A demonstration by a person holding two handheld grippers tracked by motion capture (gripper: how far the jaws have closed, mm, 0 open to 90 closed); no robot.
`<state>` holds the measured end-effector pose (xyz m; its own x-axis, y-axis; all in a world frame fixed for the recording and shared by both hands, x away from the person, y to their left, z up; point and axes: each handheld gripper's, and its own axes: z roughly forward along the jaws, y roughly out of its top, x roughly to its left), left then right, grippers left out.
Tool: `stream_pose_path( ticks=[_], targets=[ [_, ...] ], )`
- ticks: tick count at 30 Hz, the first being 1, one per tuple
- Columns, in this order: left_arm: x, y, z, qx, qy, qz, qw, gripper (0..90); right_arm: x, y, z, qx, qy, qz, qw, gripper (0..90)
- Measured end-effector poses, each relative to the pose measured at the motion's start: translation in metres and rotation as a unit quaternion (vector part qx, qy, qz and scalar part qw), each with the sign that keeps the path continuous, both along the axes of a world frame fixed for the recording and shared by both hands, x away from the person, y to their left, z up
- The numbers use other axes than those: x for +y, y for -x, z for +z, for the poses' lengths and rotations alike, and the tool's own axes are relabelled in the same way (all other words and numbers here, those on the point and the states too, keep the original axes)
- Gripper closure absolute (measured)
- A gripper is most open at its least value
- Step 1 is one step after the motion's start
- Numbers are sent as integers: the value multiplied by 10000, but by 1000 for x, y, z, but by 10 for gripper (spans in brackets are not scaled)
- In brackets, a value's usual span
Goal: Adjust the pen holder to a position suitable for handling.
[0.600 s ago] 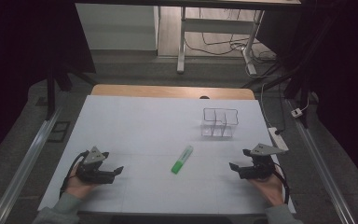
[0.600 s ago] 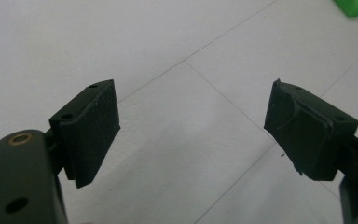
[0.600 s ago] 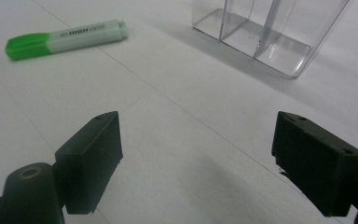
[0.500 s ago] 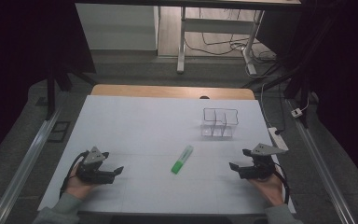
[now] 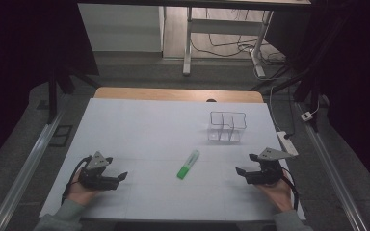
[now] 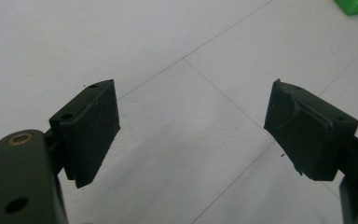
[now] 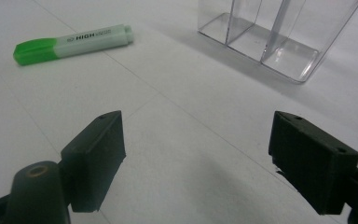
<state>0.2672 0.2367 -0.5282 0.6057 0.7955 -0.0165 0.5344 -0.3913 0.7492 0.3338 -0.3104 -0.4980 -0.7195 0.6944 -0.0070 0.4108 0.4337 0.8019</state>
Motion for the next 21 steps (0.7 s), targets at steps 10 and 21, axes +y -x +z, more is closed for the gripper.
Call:
stream_pose_path(
  ticks=[10,21],
  targets=[
    [0,0,0,5,24,1,10000,174,2,-4,2,66,-30,-102,9999,212],
    [-1,-2,-2,47,-23,10,10000,175,4,-17,3,84,12,-260,9996,224]
  ],
)
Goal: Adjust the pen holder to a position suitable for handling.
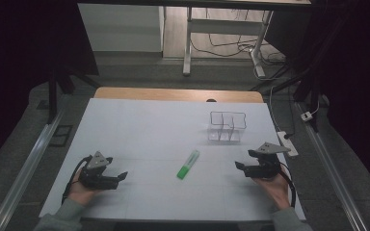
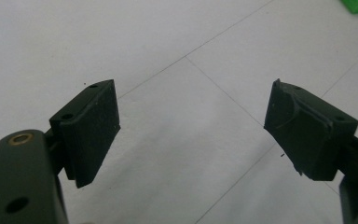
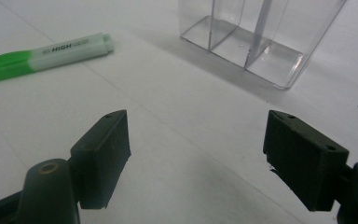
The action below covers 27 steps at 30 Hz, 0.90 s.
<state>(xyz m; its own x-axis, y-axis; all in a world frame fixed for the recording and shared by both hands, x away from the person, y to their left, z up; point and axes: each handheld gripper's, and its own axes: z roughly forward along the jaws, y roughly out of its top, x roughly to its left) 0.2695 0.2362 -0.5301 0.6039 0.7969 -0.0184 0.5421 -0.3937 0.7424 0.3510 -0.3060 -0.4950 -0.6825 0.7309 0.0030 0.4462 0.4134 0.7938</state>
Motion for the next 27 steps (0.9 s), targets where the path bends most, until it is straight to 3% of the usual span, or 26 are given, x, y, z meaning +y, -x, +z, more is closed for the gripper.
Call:
stream_pose_path(
  ticks=[13,19,27],
  targets=[
    [0,-1,-1,10,-24,6,10000,175,0,-27,7,12,5,-336,9994,238],
    [-1,-1,-1,9,-57,1,10000,175,-4,-40,5,91,138,-509,9986,262],
    [0,0,-1,-32,-62,18,10000,176,-11,-56,7,21,181,-894,9958,360]
  ],
)
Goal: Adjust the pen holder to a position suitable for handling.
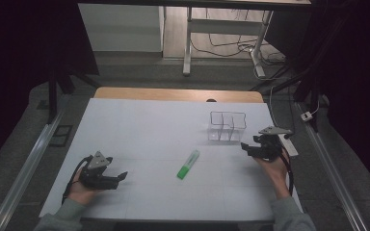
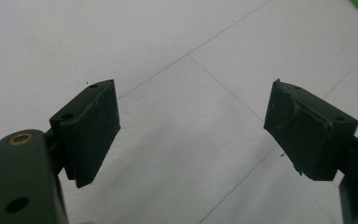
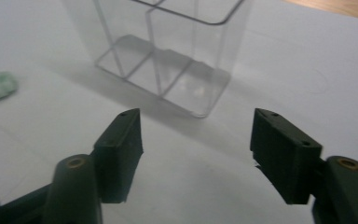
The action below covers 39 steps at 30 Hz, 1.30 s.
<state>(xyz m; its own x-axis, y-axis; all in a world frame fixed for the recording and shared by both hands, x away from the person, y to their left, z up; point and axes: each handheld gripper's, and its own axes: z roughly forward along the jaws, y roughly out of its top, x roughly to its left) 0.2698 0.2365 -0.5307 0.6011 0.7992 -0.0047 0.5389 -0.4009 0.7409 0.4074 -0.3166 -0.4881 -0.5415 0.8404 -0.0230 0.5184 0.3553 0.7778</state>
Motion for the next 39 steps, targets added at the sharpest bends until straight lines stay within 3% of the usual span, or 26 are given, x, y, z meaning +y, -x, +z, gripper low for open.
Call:
stream_pose_path(
  ticks=[6,16,19,26,39],
  targets=[
    [0,0,0,2,-25,-20,10000,177,-3,-11,-1,83,73,-149,9998,452],
    [0,0,-1,7,-47,-31,10000,177,-7,-23,-4,96,233,-367,9990,819],
    [0,0,-1,0,-44,-28,10000,177,-7,-28,-4,98,228,-398,9989,894],
    [0,0,-1,6,-50,-21,10000,177,-2,-40,-4,57,380,-455,9982,895],
    [1,-1,-2,11,-98,-33,9999,178,8,-49,-6,63,291,-317,9991,895]
  ],
)
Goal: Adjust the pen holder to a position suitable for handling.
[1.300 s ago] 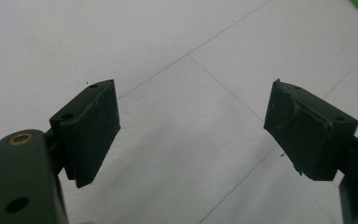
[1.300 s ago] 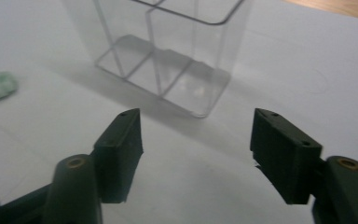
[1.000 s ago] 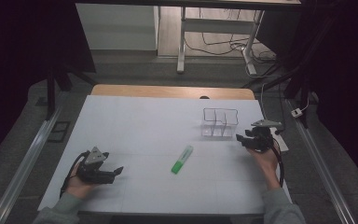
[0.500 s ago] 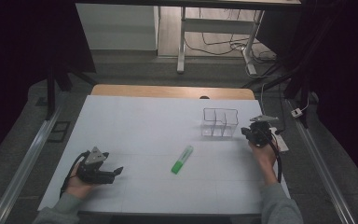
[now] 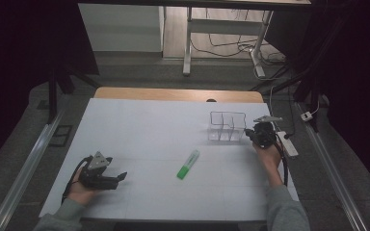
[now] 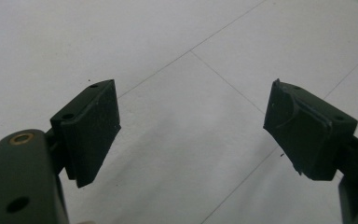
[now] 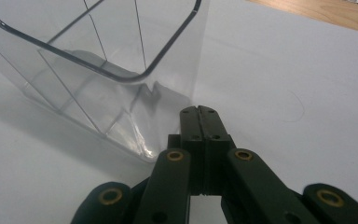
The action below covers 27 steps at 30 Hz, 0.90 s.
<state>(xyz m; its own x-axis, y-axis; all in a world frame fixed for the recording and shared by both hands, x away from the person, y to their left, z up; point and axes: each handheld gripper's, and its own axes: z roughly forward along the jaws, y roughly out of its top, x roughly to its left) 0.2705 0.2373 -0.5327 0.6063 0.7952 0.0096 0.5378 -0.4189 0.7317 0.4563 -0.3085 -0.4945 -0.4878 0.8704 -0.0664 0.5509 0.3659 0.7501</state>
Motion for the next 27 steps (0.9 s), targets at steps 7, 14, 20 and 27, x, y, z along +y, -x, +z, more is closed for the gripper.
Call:
stream_pose_path(
  ticks=[7,14,20,27],
  targets=[
    [0,0,0,-6,-23,-1,10000,179,3,-1,-1,-16,-72,73,9999,895],
    [0,0,-1,0,-42,-14,10000,179,4,-2,-2,-37,-11,76,10000,895],
    [-1,0,-1,16,-65,-21,10000,179,8,-3,-1,-36,-37,167,9998,895],
    [-1,0,-1,15,-76,-24,10000,179,21,-4,0,-54,26,358,9993,895]
  ],
)
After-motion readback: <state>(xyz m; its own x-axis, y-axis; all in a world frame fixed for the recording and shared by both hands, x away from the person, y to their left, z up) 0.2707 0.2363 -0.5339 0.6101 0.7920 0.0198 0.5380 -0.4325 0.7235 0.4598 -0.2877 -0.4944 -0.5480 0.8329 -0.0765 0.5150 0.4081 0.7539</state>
